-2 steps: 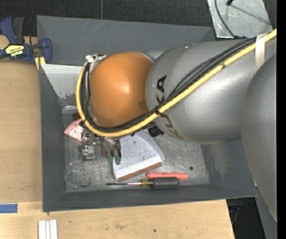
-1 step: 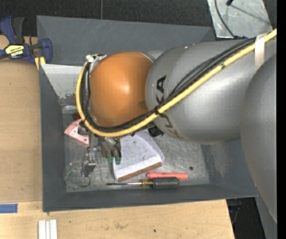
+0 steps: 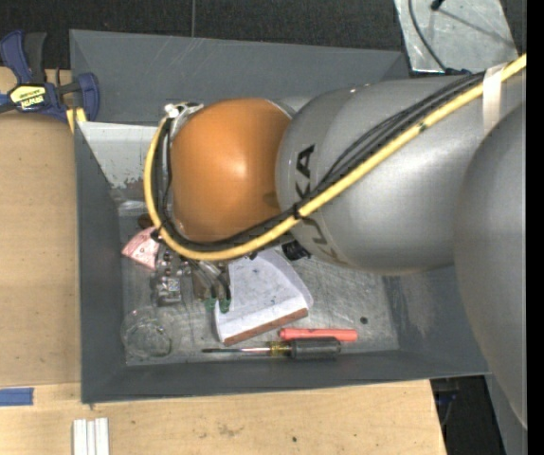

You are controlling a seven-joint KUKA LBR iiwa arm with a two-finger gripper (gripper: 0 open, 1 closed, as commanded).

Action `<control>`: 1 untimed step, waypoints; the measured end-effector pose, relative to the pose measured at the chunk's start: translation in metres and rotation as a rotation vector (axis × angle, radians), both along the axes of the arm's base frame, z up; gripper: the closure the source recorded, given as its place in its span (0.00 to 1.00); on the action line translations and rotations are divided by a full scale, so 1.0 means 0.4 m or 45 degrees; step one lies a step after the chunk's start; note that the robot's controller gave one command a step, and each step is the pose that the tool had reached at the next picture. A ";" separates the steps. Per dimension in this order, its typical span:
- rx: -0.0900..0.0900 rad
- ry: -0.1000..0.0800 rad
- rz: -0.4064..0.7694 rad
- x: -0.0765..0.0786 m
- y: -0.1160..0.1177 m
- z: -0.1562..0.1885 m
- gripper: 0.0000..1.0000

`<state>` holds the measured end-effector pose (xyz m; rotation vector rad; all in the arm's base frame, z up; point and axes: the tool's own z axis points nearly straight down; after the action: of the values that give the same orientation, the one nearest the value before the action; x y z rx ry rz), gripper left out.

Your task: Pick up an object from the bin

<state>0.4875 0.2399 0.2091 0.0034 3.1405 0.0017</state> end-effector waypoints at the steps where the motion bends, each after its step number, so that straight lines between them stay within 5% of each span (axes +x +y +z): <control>1: 0.000 0.000 0.000 0.000 0.000 0.000 1.00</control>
Offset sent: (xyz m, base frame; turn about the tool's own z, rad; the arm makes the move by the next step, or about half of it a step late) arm 0.0002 -0.0257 -0.0514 -0.1627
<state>0.4876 0.2398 0.2090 0.0035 3.1405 0.0014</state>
